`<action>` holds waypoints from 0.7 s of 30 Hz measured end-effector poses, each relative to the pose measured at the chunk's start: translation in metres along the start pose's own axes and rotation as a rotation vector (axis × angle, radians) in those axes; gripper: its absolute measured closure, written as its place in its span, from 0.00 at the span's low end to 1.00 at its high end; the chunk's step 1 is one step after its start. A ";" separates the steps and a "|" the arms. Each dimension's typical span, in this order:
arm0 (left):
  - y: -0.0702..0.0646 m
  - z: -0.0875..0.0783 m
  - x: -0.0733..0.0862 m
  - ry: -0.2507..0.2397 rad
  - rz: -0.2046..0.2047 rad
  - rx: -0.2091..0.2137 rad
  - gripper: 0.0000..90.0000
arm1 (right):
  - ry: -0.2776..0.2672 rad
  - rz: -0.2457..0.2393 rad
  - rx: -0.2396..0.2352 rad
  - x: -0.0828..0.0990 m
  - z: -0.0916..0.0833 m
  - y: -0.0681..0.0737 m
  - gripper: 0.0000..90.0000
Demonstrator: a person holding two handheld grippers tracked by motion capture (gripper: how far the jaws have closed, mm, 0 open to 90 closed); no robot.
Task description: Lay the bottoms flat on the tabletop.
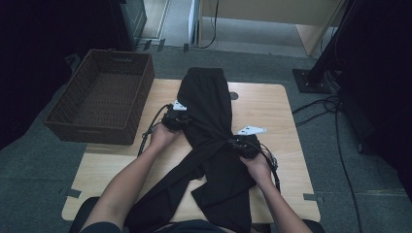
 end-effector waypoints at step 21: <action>-0.046 -0.041 0.001 -0.046 0.034 0.093 0.72 | -0.085 -0.060 0.004 -0.008 0.001 0.020 0.68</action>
Point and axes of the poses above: each handheld gripper's, and its own axes: z roughly forward along the jaws, x roughly out of its underside, y roughly to its left, the point moved 7 cm from there along z, roughly forward along the jaws, and after that the axes turned 8 degrees about z, right-handed, at the moved point
